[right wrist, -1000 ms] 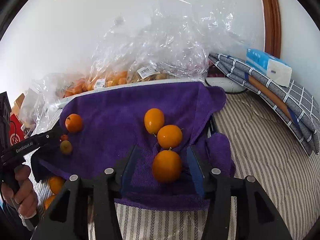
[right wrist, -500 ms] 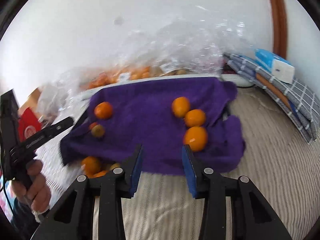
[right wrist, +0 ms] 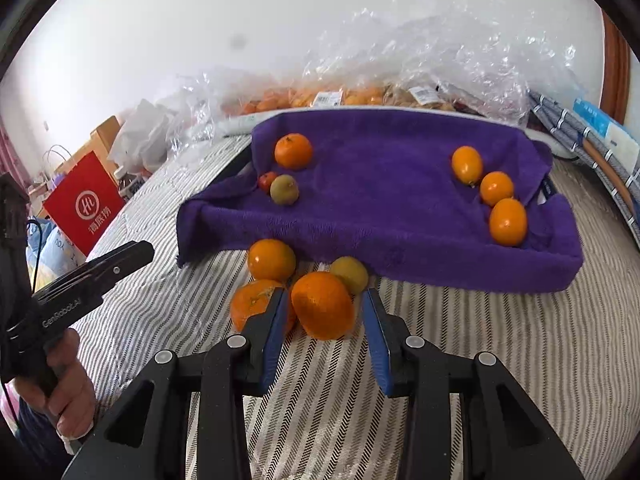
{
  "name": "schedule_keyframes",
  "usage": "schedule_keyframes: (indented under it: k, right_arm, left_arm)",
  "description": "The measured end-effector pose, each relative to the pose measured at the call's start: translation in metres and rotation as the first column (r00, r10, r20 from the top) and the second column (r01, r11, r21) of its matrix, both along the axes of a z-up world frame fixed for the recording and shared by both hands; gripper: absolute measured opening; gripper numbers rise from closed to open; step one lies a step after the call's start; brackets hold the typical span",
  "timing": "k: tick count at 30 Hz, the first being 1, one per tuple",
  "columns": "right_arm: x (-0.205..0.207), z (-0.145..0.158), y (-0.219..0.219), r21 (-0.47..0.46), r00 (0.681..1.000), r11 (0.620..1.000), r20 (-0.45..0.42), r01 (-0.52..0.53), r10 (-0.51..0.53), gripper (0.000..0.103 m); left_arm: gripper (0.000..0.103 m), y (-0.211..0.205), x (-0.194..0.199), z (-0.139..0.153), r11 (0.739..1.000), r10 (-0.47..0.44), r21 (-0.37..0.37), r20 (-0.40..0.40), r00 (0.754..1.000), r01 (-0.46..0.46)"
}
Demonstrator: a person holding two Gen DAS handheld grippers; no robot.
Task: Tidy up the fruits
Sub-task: 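Grasp another orange from the bedspread with the right tool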
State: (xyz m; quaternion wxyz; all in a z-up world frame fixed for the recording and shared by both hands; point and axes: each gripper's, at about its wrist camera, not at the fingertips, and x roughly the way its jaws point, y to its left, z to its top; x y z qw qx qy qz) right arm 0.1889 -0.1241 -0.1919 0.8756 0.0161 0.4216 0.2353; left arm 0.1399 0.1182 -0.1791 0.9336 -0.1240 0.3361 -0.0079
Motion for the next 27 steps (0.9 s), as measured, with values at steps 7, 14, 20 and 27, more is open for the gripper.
schedule_keyframes:
  k: [7, 14, 20, 27]
  right_arm:
    - [0.003, -0.008, 0.006, -0.004, 1.0, 1.0, -0.013, 0.004, -0.004, 0.034]
    - [-0.01, 0.001, -0.007, -0.015, 0.999, 0.999, 0.005, 0.033, -0.033, 0.033]
    - [-0.031, 0.006, -0.039, -0.073, 0.994, 0.992, 0.021, 0.106, -0.105, 0.033]
    - [-0.039, -0.005, -0.06, -0.07, 0.988, 0.985, 0.003, 0.156, -0.156, 0.033]
  left_arm:
    - [0.037, 0.002, 0.002, 0.0, 1.0, 0.003, -0.01, 0.003, 1.0, -0.003]
    - [0.037, 0.008, 0.0, 0.001, 0.999, 0.035, -0.023, 0.007, 0.999, -0.035]
    - [0.037, 0.008, 0.0, 0.001, 0.999, 0.029, -0.022, 0.005, 1.0, -0.029]
    - [0.037, 0.009, -0.001, 0.001, 0.999, 0.034, -0.027, 0.005, 0.999, -0.034]
